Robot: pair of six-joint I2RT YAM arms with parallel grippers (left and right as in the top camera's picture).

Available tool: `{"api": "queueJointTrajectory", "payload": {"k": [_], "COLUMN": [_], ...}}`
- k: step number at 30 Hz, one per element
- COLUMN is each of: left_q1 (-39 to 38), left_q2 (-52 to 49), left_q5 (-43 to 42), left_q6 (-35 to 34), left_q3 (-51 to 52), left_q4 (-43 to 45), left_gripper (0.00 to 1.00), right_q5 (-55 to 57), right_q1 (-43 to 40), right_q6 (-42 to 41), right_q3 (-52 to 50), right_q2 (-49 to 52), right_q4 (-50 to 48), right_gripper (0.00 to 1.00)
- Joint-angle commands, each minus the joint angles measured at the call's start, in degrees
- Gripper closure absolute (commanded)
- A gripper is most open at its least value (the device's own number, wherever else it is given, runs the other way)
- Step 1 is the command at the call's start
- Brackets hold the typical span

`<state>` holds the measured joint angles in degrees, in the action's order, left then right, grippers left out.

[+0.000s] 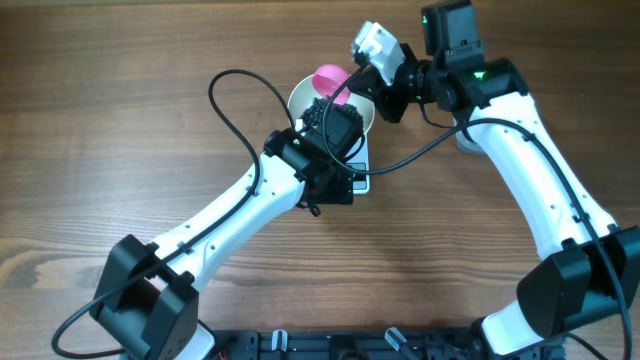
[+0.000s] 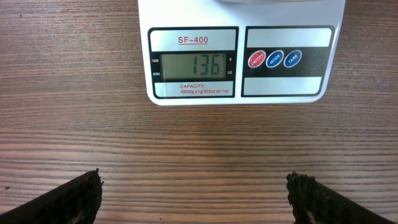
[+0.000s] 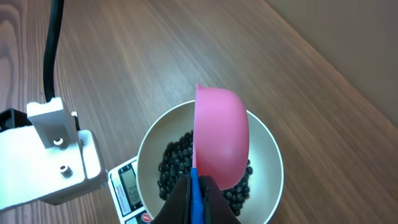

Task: Scoop item into bowl and weigh 150g on scale
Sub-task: 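Return the empty scoop right into the bean tub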

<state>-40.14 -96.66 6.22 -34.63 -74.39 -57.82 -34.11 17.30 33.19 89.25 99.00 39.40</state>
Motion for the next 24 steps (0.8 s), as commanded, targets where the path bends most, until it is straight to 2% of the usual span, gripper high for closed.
{"api": "queueJointTrajectory", "payload": {"k": [1,6,9,13,15,20,23,24], "left_q1": [-0.3,-0.3,-0.3,-0.3,-0.3,-0.3,-0.3,-0.3], "left_q2": [-0.4,-0.4,-0.4,-0.4,-0.4,-0.4,-0.4,-0.4], "left_q5": [1.2,1.2,1.2,1.2,1.2,1.2,1.2,1.2], "left_q6": [-0.6,-0.6,-0.6,-0.6,-0.6,-0.6,-0.6,-0.6], "left_q3": [0.3,0.3,0.3,0.3,0.3,0.3,0.3,0.3], "left_q4": [0.0,0.0,0.0,0.0,0.0,0.0,0.0,0.0], "left_gripper": [0.00,0.00,0.00,0.00,0.00,0.00,0.00,0.00], "right_q5": [1.3,2.6,1.6,2.0,2.2,-6.6,-11.9,-11.8], "right_q1": [-0.1,-0.1,-0.1,-0.2,-0.8,-4.7,-6.4,-6.4], "right_q6": [2.7,2.0,6.3,3.7,-0.3,-8.4,-6.5,-3.0], "right_q3": [-0.2,-0.2,-0.2,-0.2,-0.2,4.2,4.6,4.3], "right_q2": [-0.5,-0.5,-0.5,-0.5,-0.5,-0.7,-0.6,-0.4], "right_q4": [0.5,0.3,0.9,-1.4,-2.7,-0.8,1.7,3.4], "right_gripper": [0.96,0.96,0.96,0.96,0.96,0.96,0.96,0.96]}}
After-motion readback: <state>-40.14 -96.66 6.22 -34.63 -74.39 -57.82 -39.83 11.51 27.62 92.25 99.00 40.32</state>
